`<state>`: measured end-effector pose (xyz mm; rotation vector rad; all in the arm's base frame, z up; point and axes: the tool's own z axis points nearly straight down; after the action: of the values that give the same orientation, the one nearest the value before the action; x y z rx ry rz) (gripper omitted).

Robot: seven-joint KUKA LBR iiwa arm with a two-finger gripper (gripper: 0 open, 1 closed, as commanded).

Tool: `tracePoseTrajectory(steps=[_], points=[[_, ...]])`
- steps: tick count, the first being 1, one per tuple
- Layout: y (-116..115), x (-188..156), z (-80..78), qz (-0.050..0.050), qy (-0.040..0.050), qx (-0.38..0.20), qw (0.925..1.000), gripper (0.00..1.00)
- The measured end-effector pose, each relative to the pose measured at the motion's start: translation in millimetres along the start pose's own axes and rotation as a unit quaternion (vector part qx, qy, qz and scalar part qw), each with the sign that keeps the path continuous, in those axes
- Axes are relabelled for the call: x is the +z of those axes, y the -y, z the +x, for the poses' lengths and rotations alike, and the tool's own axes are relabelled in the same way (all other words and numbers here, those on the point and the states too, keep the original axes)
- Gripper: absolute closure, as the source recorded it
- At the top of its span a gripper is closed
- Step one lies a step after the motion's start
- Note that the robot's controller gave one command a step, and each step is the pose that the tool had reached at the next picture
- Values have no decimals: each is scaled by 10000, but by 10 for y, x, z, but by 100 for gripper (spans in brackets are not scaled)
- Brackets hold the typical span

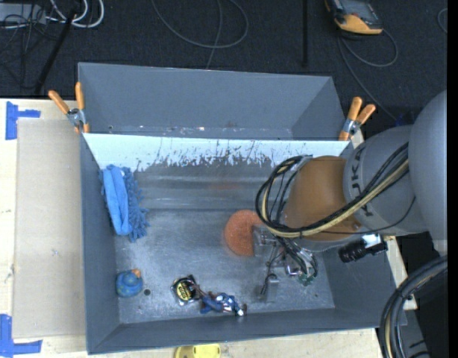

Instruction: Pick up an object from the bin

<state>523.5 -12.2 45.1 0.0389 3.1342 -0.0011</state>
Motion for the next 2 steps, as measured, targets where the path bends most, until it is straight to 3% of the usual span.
tracePoseTrajectory(steps=[1, 2], points=[[-94, -167, -350, -1, -31, -20, 10000, 0], [-349, -251, -691, 0, -43, -402, 9992, 0]])
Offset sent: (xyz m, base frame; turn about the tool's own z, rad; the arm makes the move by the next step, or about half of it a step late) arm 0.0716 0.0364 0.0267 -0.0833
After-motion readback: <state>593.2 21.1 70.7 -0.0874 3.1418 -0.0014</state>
